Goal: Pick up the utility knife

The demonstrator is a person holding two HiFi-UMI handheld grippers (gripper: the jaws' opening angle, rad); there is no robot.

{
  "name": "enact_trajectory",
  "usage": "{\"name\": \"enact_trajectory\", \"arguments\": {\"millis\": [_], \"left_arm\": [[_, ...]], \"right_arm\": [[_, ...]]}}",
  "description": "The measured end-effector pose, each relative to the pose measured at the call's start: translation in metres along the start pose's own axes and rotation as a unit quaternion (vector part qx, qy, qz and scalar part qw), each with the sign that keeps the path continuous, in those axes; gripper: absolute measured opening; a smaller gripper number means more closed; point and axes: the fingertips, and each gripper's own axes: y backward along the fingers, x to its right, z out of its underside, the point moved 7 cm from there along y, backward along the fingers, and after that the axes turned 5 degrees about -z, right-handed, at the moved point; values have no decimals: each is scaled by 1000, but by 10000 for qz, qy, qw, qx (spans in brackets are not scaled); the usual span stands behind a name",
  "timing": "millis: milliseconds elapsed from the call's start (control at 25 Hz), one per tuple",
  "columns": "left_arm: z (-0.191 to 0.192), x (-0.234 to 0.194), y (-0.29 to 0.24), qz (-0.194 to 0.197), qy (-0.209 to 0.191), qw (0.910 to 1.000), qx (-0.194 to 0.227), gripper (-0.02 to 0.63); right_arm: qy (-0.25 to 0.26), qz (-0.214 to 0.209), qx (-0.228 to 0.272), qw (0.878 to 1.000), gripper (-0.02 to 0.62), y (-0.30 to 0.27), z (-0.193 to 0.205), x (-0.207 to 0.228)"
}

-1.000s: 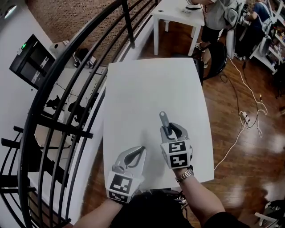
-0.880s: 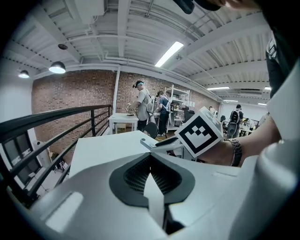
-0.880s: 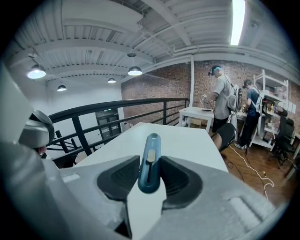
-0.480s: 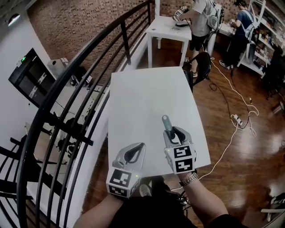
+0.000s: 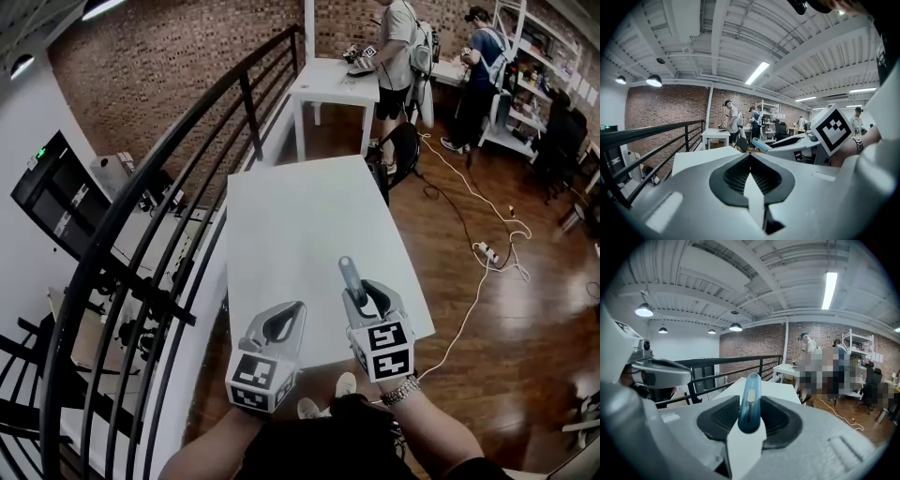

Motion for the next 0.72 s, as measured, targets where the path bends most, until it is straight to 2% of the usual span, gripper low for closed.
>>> {"name": "enact_trajectory", "arguments": {"millis": [240,720], "left_arm": [[-4,4,-6,-18,-29,10000,84,17],[-9,27,-17,-179,60,9998,104,17]], "right_arm": [[74,-50,14,10000,132,15,3,1],[187,-497,139,9985,132,26,1,8]]}}
